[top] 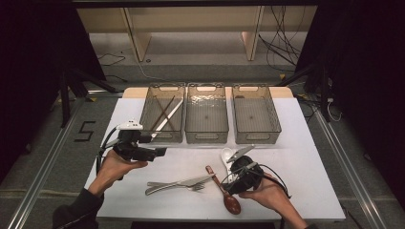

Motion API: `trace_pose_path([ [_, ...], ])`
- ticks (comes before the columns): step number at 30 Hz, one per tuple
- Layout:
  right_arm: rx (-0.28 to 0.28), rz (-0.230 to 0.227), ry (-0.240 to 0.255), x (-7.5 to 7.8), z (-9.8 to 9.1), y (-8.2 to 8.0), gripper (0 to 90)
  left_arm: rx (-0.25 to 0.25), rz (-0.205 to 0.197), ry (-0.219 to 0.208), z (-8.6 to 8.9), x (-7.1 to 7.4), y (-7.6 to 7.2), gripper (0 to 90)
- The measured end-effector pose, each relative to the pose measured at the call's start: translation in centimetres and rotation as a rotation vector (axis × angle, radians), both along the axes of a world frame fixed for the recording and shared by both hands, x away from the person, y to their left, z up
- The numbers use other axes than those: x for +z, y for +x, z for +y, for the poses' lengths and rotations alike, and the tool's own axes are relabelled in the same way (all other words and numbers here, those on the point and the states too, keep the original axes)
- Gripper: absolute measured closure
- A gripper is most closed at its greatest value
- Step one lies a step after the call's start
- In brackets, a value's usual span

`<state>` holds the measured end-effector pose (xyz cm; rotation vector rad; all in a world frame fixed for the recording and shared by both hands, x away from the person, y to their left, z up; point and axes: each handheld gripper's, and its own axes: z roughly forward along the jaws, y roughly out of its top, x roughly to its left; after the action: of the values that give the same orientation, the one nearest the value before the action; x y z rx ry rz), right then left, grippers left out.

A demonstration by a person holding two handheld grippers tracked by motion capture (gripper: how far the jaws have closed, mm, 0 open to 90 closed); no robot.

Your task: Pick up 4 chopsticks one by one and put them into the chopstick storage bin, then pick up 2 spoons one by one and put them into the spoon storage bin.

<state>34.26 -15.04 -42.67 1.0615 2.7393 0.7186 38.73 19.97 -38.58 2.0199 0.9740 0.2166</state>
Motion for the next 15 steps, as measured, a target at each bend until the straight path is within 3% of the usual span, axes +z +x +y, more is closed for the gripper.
trace_pose_path([
  [15, -0.076, 0.015, -0.038, -1.0, -0.5, 1.8, 31.1, -0.018, -0.014, 0.012, -0.9, -1.1, -1.8, 17.2],
])
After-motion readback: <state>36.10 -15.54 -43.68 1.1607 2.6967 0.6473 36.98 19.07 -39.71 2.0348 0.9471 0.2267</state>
